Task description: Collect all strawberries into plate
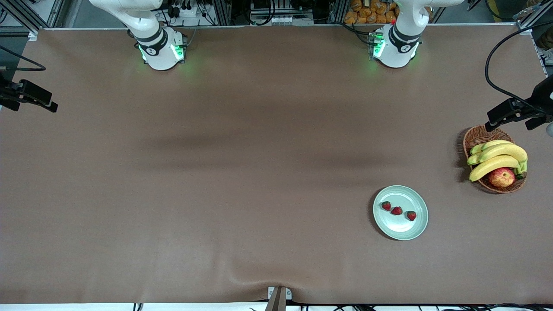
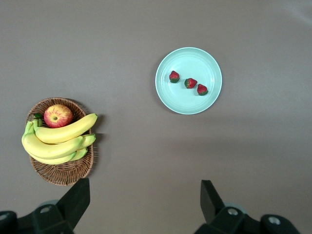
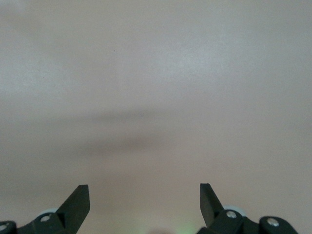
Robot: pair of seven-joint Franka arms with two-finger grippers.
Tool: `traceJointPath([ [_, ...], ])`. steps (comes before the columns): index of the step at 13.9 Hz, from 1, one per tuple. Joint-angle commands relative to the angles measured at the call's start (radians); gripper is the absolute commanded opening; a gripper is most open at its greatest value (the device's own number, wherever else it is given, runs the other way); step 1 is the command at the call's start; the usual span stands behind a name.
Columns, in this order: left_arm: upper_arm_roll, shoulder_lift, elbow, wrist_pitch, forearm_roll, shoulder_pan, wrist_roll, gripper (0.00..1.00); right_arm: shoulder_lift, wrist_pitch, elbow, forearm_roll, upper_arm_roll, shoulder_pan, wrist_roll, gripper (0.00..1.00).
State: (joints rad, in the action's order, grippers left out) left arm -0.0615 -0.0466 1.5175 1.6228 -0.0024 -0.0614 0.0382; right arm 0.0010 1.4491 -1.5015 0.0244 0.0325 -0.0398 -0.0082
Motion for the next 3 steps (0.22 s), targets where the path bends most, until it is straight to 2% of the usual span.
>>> traceJointPath([
  [1, -0.004, 0.013, 0.007, -0.009, -0.011, -0.008, 0.002, 1.00, 0.001, -0.018, 0.017, -0.003, -0.016, -0.020, 0.001, 1.00],
  [3, -0.004, 0.013, 0.007, -0.009, -0.011, -0.006, 0.000, 1.00, 0.001, -0.016, 0.017, -0.003, -0.016, -0.020, 0.001, 1.00],
])
